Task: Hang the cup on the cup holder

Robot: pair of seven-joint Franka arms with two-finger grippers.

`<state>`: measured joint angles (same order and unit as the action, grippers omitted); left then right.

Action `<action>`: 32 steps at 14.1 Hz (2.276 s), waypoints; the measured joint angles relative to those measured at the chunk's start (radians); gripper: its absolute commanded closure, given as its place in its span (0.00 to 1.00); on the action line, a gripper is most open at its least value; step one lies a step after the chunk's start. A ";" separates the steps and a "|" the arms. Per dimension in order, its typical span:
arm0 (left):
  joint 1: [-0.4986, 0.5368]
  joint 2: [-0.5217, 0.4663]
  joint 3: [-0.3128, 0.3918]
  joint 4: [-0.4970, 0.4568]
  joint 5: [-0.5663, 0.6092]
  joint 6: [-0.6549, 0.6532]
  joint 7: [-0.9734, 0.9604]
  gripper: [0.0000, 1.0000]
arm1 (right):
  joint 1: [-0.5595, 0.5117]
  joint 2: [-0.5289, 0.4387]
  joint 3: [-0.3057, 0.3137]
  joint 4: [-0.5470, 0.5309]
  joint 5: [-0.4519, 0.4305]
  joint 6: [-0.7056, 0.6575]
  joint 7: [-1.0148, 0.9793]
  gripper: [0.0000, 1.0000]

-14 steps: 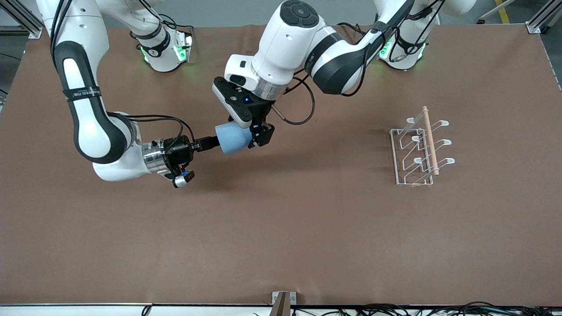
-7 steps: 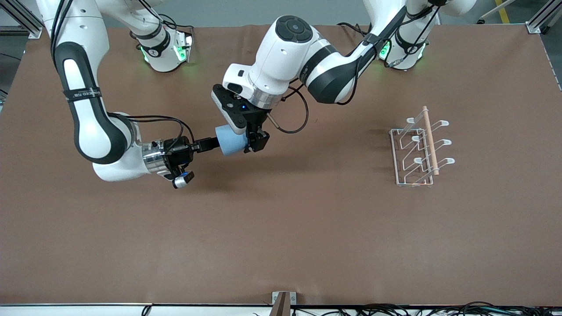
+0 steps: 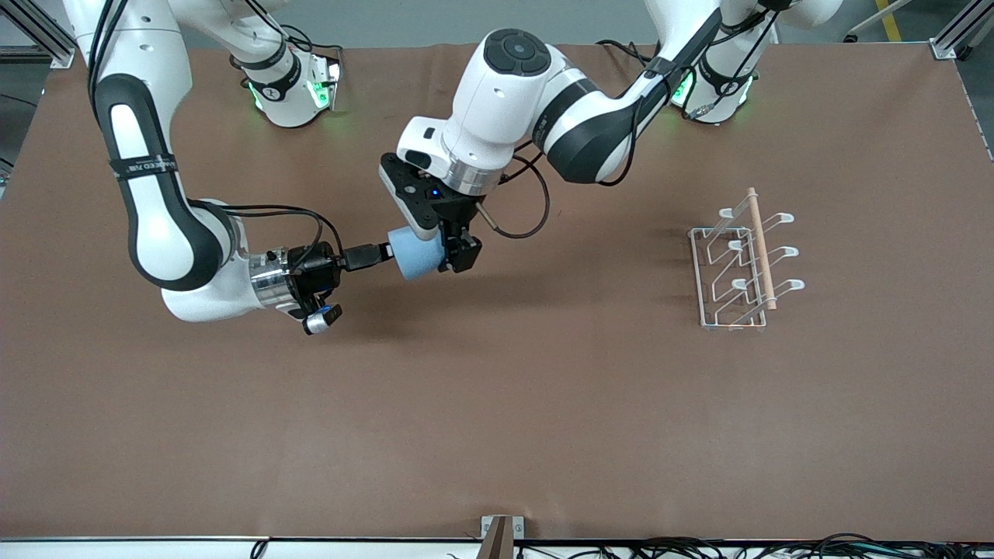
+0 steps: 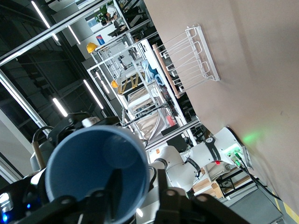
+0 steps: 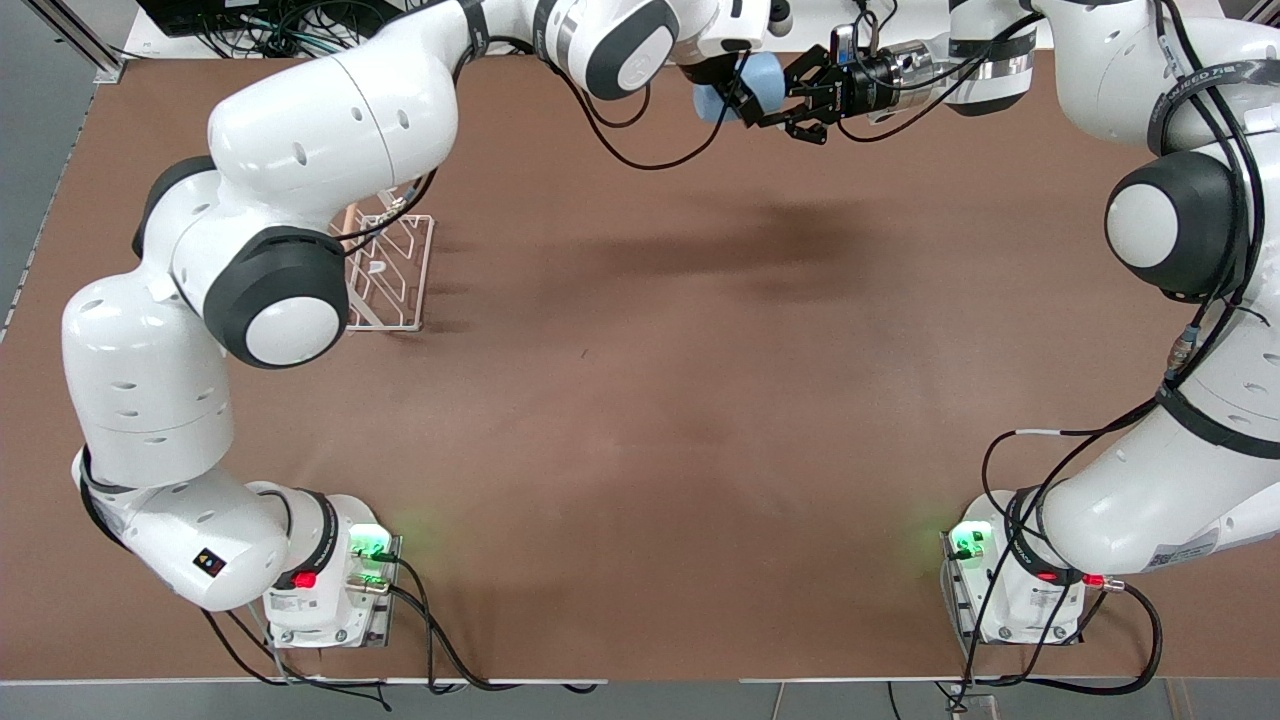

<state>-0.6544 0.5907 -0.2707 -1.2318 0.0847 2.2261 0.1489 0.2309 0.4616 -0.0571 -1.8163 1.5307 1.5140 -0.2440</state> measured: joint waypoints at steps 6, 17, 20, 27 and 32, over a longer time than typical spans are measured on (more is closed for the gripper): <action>0.064 -0.025 0.005 0.008 0.072 -0.282 0.018 0.68 | -0.011 0.000 -0.108 0.001 -0.219 0.024 0.000 0.00; 0.248 -0.060 0.007 -0.014 0.423 -0.881 0.275 0.71 | -0.026 -0.148 -0.338 0.065 -1.007 0.167 -0.001 0.00; 0.267 -0.058 0.008 -0.092 0.568 -0.924 0.312 0.74 | -0.032 -0.168 -0.370 0.202 -1.170 0.124 0.000 0.00; 0.287 -0.051 0.008 -0.264 0.753 -0.941 0.412 0.75 | -0.091 -0.173 -0.375 0.427 -1.298 0.065 0.000 0.00; 0.297 -0.047 0.010 -0.327 0.802 -0.946 0.448 0.74 | -0.105 -0.174 -0.374 0.541 -1.386 0.020 0.000 0.00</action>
<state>-0.3572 0.5434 -0.2609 -1.5589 0.8866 1.2800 0.5971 0.1262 0.2873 -0.4313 -1.2755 0.1446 1.5342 -0.2438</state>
